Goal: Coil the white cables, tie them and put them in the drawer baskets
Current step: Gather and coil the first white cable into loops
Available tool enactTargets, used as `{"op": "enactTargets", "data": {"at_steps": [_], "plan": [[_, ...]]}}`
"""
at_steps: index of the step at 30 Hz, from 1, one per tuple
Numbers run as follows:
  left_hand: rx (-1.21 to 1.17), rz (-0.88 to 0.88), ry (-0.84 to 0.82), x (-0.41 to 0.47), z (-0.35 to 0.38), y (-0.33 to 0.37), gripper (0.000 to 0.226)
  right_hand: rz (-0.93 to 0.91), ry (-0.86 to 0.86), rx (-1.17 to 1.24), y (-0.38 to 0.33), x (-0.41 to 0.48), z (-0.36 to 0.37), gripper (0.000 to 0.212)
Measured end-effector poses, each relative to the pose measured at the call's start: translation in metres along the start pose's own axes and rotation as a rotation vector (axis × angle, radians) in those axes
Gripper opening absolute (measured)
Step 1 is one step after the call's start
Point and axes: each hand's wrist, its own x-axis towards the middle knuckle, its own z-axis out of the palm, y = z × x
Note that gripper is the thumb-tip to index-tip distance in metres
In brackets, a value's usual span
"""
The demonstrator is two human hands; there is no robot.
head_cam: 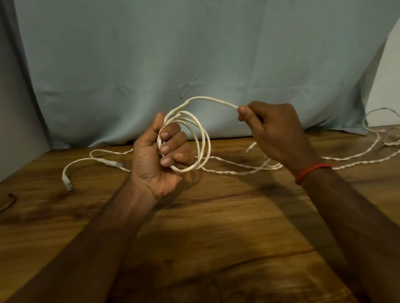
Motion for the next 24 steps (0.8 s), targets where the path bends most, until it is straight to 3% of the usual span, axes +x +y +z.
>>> {"op": "enactTargets", "data": {"at_steps": [3,6,11,16,19,22,24], "plan": [[-0.002,0.007,0.018,0.001,-0.001,-0.001,0.045,-0.086,-0.202,-0.297,-0.014,-0.005,0.011,0.038],[0.048,0.067,0.098,0.002,0.003,-0.002,0.044,-0.158,-0.299,-0.437,-0.024,-0.008,0.02,0.031],[0.285,0.205,0.351,0.007,0.009,-0.01,0.044,-0.282,-0.399,-0.501,-0.026,-0.013,0.029,0.017],[0.405,0.267,0.379,0.009,0.007,-0.013,0.034,-0.368,-0.362,-0.492,-0.024,-0.017,0.043,0.008],[0.711,0.335,0.441,0.011,0.011,-0.022,0.032,-0.387,-0.28,-0.429,-0.024,-0.016,0.044,0.009],[1.137,0.349,0.44,0.008,0.009,-0.029,0.041,-0.421,-0.365,-0.397,-0.028,-0.019,0.045,0.013],[1.297,0.366,0.425,0.006,0.005,-0.032,0.048,-0.47,-0.377,-0.336,-0.032,-0.021,0.047,0.012]]}}
